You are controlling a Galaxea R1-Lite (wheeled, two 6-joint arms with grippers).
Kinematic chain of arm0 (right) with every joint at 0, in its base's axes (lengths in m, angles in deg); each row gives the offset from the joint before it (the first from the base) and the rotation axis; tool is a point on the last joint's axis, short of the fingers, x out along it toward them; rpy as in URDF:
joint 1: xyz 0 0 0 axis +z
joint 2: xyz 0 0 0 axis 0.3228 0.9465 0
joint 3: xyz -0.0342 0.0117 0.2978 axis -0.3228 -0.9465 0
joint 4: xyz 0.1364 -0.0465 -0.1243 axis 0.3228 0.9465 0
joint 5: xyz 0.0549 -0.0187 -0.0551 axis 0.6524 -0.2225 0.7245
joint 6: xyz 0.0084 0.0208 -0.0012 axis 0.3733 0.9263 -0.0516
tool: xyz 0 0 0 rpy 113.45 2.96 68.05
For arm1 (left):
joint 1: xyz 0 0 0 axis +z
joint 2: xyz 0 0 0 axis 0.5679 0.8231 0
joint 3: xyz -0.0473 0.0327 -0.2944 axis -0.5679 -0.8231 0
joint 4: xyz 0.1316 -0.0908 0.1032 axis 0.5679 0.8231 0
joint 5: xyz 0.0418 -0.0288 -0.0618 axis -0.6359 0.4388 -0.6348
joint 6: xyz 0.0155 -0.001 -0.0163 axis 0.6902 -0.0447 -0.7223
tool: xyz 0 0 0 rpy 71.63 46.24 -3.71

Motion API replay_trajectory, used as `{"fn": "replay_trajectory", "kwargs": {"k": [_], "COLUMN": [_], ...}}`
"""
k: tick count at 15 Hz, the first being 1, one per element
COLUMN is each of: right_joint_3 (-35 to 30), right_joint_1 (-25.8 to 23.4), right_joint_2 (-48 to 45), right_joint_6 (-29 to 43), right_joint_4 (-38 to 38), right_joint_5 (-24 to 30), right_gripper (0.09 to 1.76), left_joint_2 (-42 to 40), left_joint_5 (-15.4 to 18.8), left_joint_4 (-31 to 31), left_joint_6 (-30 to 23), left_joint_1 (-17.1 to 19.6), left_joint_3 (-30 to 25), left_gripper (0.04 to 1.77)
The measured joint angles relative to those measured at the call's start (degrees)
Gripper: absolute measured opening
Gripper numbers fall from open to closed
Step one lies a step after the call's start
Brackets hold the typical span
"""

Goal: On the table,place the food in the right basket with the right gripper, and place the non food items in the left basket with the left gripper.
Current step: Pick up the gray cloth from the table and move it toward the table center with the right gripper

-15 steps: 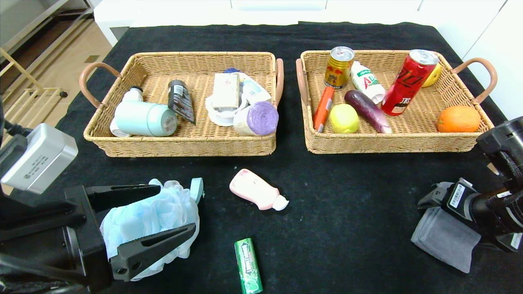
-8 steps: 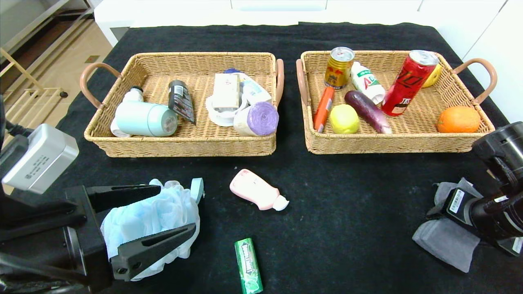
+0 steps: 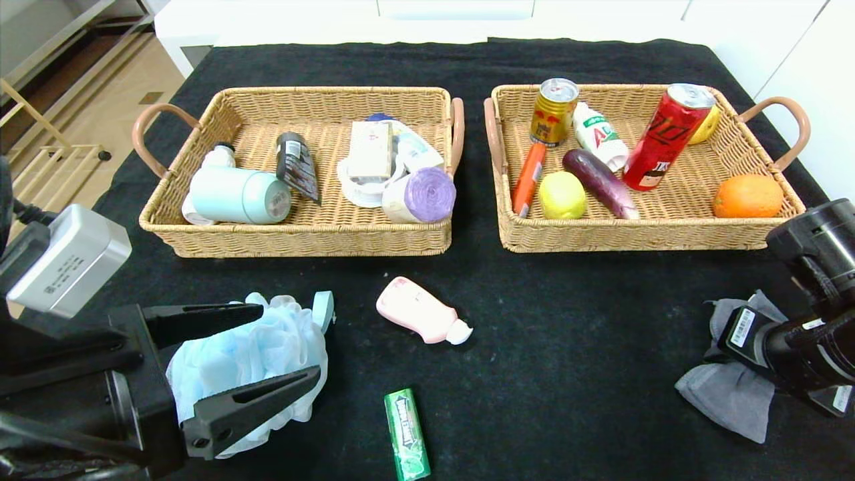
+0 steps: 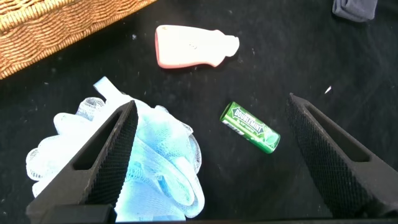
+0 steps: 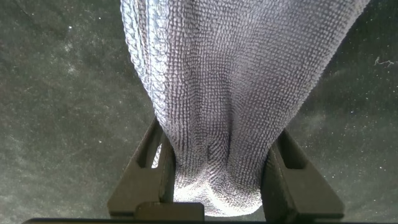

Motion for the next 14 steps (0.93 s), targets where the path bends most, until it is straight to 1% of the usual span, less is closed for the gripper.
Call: {"fn": "replay_trajectory", "kwargs": {"k": [7,8,9,10,14], "right_joint_3": [-0.1,0.0,0.0,0.5,2.2], "right_joint_1": [0.2,0.4,0.8,1.1,2.4], "right_joint_2": [-1.2,-2.1,-3.1,-4.1,-8.0], "right_joint_6": [-0.1,-0.1,-0.1,-0.2,-1.4], "right_joint_4": [0.5,0.5,1.0,2.5,7.3], "right_joint_5": [0.0,0.0,0.2,0.2,-0.1], "right_gripper": [0.8,0.77,0.52,0.33,0.33], "left_joint_2": [0.5,0.5,0.6,0.7,1.0], "left_joint_5": [0.0,0.0,0.0,0.0,-0.1], "left_joint_4": [-0.1,-0.1,-0.1,-0.1,-0.1], "left_joint_6": [0.0,0.0,0.1,0.1,0.1], "left_joint_1": [0.0,0.0,0.0,0.0,0.0], "left_joint_3": [-0.2,-0.2,-0.2,-0.2,-0.3], "left_gripper": [1.72,1.72,1.72,1.72,1.72]}}
